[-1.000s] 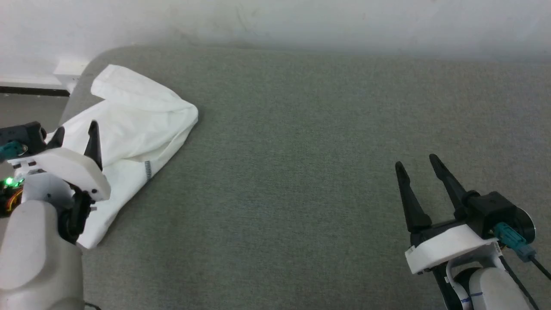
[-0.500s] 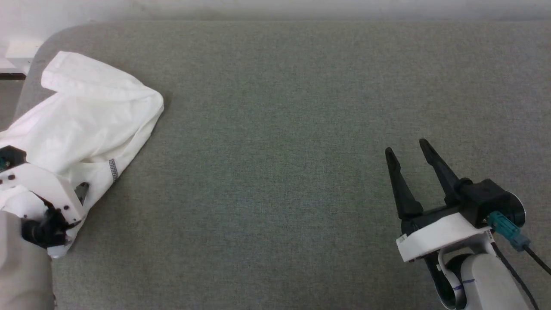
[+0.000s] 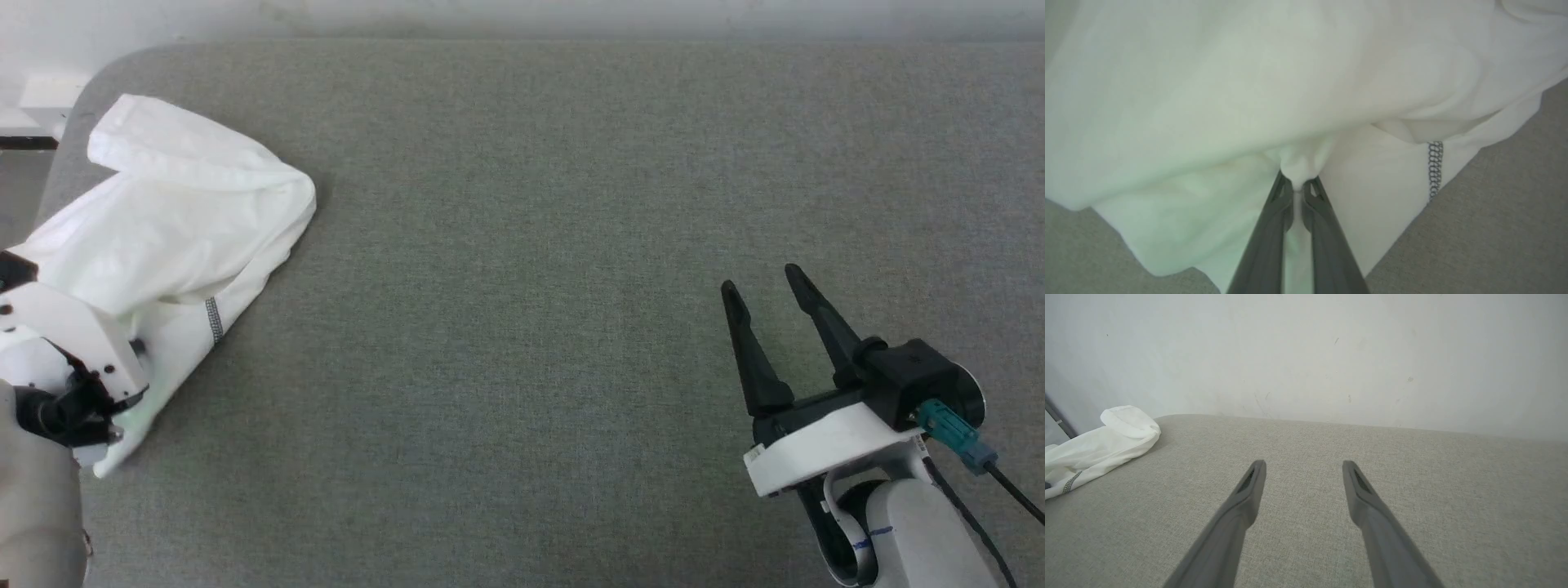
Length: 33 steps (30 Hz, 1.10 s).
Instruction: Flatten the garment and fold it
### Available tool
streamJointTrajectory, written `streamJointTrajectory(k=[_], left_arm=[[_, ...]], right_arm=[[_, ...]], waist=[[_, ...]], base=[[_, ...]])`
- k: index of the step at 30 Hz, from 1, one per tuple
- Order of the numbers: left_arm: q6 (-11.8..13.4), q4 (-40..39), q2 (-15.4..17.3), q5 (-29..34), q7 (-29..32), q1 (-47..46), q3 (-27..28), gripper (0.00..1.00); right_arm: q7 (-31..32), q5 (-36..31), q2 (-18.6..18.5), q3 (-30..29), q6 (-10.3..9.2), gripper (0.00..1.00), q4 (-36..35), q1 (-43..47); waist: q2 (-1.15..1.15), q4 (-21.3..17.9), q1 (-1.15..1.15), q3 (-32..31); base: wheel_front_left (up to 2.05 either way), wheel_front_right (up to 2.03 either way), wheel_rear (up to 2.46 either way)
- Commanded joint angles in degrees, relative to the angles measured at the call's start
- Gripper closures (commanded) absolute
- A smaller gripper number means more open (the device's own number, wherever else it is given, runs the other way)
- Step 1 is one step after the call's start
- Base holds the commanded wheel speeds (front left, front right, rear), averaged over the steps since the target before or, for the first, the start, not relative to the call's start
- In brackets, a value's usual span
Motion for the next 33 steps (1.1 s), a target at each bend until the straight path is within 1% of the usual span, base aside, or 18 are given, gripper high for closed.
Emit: streamJointTrajectory(k=[1, 2, 4, 8, 13, 15, 18, 21, 24, 29, 33], left_arm=[[0.09, -0.30, 0.81, 0.44, -1.24, -0.85, -0.24, 1.00], [0.47, -1.48, 1.27, 1.35, -3.48, -1.23, -0.57, 1.00], [2.00, -3.58, 2.19, 3.42, -8.59, -2.18, -1.03, 1.00], [3.68, -7.38, 2.76, 6.56, -17.78, -4.68, -2.30, 1.00], [3.64, -10.85, 3.09, 9.96, -30.99, -8.27, -4.40, 1.00], [3.37, -11.72, 2.39, 10.94, -36.05, -9.80, -5.49, 1.00], [2.81, -12.54, 0.71, 11.36, -41.69, -11.64, -6.78, 1.00], [1.99, -13.54, -1.42, 11.18, -45.78, -12.60, -8.13, 1.00], [1.14, -15.58, -3.91, 11.02, -47.95, -13.31, -10.08, 1.00], [0.22, -20.09, -8.24, 10.39, -48.85, -13.92, -13.45, 1.00], [-0.49, -25.22, -11.92, 9.22, -48.82, -13.77, -16.55, 1.00]], right_arm=[[-0.32, 0.53, 0.10, -0.02, -0.05, 0.00, 0.17, -0.59], [-0.33, 0.57, 0.10, -0.21, -0.05, 0.00, 0.25, -0.42], [-0.47, 0.72, 0.10, -0.64, -0.05, 0.00, 0.45, 0.01], [-0.83, 0.47, 0.10, -1.60, -0.05, 0.00, 0.89, 1.10], [-1.03, 1.09, 0.10, -2.58, -0.05, 0.00, 1.27, 2.60], [-1.08, 1.28, 0.10, -3.21, -0.05, 0.00, 1.37, 3.21], [-1.15, 1.49, 0.10, -4.18, -0.05, 0.00, 1.33, 4.03], [-1.20, 1.67, 0.10, -5.24, -0.05, 0.00, 1.28, 4.90], [-1.01, 1.71, 0.10, -6.44, -0.05, 0.00, 1.06, 5.93], [-0.61, 1.73, 0.10, -7.87, -0.05, 0.00, 0.61, 7.28], [-0.14, 1.83, 0.10, -9.26, -0.05, 0.00, 0.15, 8.33]], waist=[[0.00, 0.32, 0.00, -0.88], [0.00, 0.45, 0.00, -1.45], [0.00, 0.62, 0.00, -2.77], [0.00, 0.90, 0.00, -5.77], [0.00, 0.77, 0.00, -9.20], [0.00, 0.49, 0.00, -10.27], [0.00, -0.36, 0.00, -11.74], [0.00, -1.70, 0.00, -13.21], [0.00, -3.26, 0.00, -14.36], [0.00, -6.40, 0.00, -15.71], [0.00, -8.51, 0.00, -16.05]], base=[[0.00, 0.00, 0.00], [0.00, 0.00, 0.00], [0.00, 0.00, 0.00], [0.00, 0.00, 0.00], [0.00, 0.00, 0.00], [0.00, 0.00, 0.00], [0.00, 0.00, 0.00], [0.00, 0.00, 0.00], [0.00, 0.00, 0.00], [0.00, 0.00, 0.00], [0.00, 0.00, 0.00]])
